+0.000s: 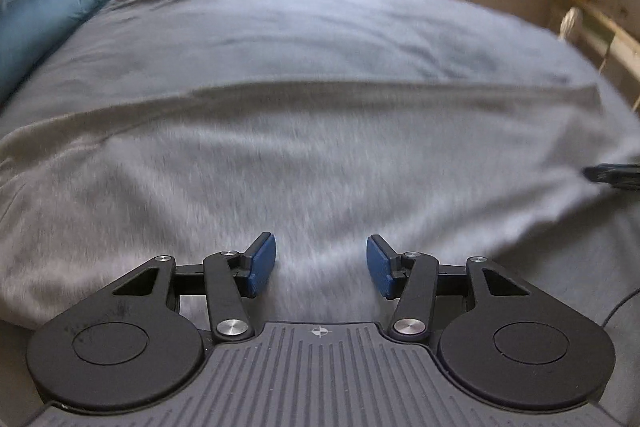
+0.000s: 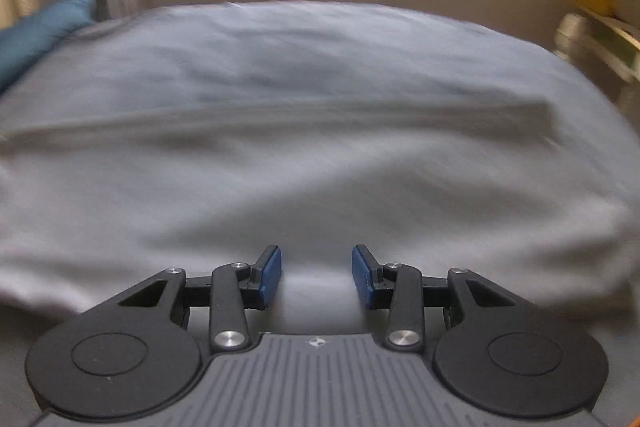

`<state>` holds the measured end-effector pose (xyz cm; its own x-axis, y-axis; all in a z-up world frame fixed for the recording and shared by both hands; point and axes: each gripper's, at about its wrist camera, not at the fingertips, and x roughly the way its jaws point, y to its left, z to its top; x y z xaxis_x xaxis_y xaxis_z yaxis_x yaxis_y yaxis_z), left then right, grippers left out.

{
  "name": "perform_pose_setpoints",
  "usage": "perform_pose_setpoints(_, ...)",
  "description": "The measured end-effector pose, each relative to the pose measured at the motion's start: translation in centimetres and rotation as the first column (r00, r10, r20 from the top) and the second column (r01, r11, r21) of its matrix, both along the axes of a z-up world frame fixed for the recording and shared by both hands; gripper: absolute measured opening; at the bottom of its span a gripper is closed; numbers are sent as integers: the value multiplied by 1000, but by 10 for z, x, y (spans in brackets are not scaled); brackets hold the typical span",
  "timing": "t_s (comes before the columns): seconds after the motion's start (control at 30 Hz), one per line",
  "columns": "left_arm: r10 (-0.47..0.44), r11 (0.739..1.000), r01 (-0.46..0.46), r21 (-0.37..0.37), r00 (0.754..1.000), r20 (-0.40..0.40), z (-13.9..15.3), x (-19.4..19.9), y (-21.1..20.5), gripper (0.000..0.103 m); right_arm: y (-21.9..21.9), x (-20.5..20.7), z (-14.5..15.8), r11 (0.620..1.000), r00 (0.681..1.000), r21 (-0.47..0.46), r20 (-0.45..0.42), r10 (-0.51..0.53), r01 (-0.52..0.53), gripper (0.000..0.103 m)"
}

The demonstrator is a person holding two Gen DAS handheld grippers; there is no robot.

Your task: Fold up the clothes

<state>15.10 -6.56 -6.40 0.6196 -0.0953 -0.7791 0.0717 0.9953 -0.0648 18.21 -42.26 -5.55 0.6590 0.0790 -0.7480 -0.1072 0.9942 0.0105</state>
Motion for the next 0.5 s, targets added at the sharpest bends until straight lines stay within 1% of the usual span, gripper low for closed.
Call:
perform_pose_setpoints(0.1,18,1000,-18,20,1000,-1,0,-2,6,50,-33,-29,5,997,998,62,11,-56,56,41)
perform_pose_setpoints(0.17,28,999,-28,23,1000,-3,2,-1,11,50,-48,-34,15,990,996,119,28,-79,75,42)
perform_pose_setpoints(0.2,37,999,-36,19,999,-6,2,-1,12,50,-52,-33,22,988,995,129,45,-87,81,42)
perform_pose_setpoints(0.27,52,999,-52,14,999,-12,2,-1,13,50,-53,-20,32,991,992,106,87,-96,86,42)
perform_pose_setpoints(0.33,57,998,-56,21,998,-14,1,-4,11,51,-51,1,37,993,990,87,110,-85,76,42)
perform_pose_setpoints(0.4,57,998,-57,33,998,-16,1,-7,8,51,-52,22,32,994,990,71,104,-94,87,41)
perform_pose_setpoints(0.47,45,998,-44,55,999,-14,1,-9,5,53,-62,42,17,990,988,48,75,-133,129,41)
perform_pose_setpoints(0.5,39,997,-38,63,999,-12,2,-11,4,54,-71,41,11,986,985,46,61,-162,159,41)
